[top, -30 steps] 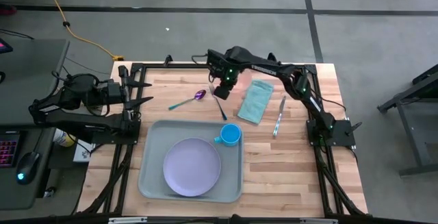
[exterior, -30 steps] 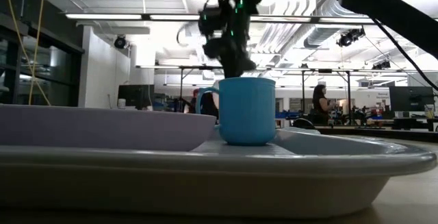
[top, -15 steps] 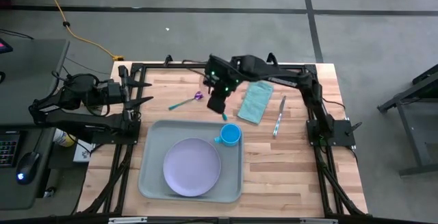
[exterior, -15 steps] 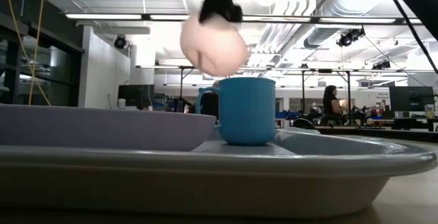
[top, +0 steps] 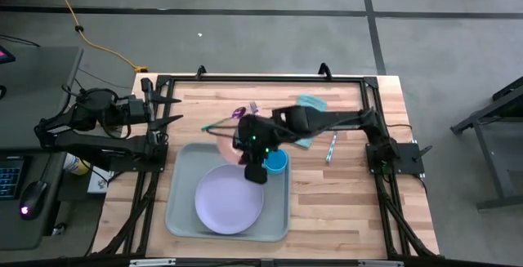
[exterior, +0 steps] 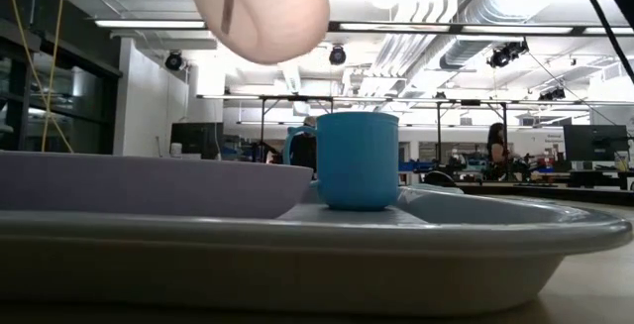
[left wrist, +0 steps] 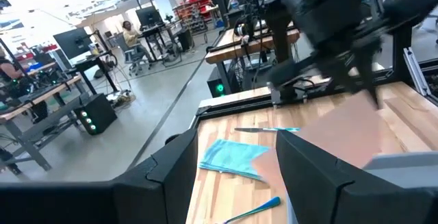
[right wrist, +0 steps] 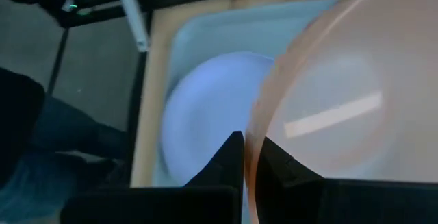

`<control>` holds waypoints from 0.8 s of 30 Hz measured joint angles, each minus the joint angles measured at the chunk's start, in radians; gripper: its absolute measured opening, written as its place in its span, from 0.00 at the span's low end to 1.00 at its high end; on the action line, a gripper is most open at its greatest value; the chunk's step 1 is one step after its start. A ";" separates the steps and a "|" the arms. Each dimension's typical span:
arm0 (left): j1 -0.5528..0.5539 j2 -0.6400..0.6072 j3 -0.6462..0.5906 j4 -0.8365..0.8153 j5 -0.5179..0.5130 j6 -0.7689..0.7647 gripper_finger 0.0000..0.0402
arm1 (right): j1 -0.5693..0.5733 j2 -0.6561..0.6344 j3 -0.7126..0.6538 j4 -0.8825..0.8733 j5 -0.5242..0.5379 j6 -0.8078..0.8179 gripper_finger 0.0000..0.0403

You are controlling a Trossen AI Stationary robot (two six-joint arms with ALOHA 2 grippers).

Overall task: Set up tray
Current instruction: Put the light orange bowl on top of the purple plate on the serving tray

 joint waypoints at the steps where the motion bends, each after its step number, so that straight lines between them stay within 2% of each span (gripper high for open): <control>1: 0.000 0.000 0.000 0.003 -0.002 0.000 0.57 | 0.012 0.001 0.000 0.016 0.002 0.005 0.00; 11: 0.000 0.001 0.000 0.056 -0.050 -0.011 0.57 | 0.113 0.075 0.000 0.131 -0.025 0.017 0.00; 20: 0.000 0.001 0.000 0.059 -0.053 -0.060 0.57 | 0.147 0.198 0.000 0.137 0.051 0.138 0.00; 24: 0.000 0.001 0.000 0.059 -0.053 -0.063 0.57 | 0.151 0.270 0.000 0.141 0.045 0.172 0.00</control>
